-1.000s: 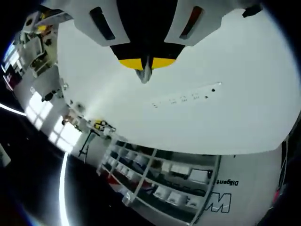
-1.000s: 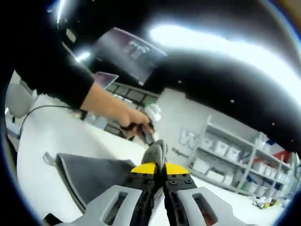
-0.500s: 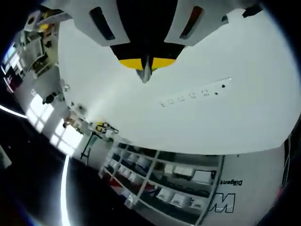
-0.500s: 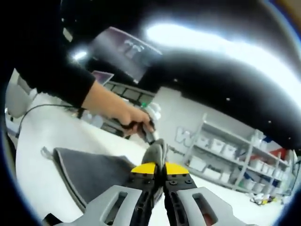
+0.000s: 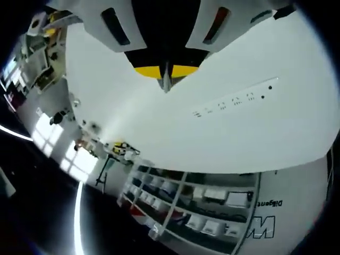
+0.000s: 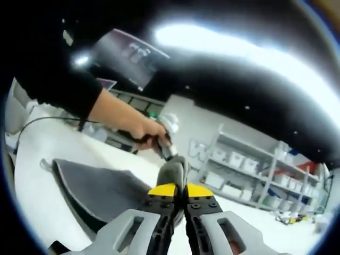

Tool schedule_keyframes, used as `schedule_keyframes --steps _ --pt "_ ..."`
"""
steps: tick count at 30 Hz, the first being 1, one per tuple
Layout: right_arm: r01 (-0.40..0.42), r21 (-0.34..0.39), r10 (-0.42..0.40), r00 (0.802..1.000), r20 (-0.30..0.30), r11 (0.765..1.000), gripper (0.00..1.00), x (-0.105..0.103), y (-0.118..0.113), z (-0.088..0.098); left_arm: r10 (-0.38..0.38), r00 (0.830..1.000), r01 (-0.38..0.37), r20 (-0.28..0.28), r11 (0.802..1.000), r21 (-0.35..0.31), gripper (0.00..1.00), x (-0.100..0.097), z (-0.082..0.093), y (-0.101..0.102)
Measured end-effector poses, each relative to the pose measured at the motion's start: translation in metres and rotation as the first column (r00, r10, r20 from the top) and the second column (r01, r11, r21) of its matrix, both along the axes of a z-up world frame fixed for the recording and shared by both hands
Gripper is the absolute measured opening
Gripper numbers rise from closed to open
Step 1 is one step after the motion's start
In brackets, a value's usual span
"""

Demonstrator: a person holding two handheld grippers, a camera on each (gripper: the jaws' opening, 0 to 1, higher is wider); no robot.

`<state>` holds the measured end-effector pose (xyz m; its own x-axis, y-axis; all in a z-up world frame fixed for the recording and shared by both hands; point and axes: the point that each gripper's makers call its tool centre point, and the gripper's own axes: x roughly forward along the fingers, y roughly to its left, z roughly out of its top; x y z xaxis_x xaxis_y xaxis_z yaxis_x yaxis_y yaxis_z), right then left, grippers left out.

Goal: Open the folded towel by lifting each exposed corner and separating the folded layers until the towel lies flat within the target outline without major curled edges

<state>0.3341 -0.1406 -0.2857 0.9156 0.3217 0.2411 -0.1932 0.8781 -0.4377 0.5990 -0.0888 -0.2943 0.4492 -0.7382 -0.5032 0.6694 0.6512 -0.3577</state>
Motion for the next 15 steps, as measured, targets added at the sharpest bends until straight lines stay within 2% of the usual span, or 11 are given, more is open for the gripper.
schedule_keyframes --steps 6,15 --pt "0.011 0.007 -0.011 1.000 -0.004 1.000 0.00 -0.004 -0.010 -0.005 -0.021 1.000 0.020 0.010 0.999 0.025 0.02 0.003 -0.002 -0.023" --pt "0.069 0.050 -0.066 0.997 -0.044 0.996 0.00 -0.006 -0.045 -0.019 -0.056 0.998 0.056 0.000 0.997 0.061 0.02 -0.004 -0.012 -0.064"
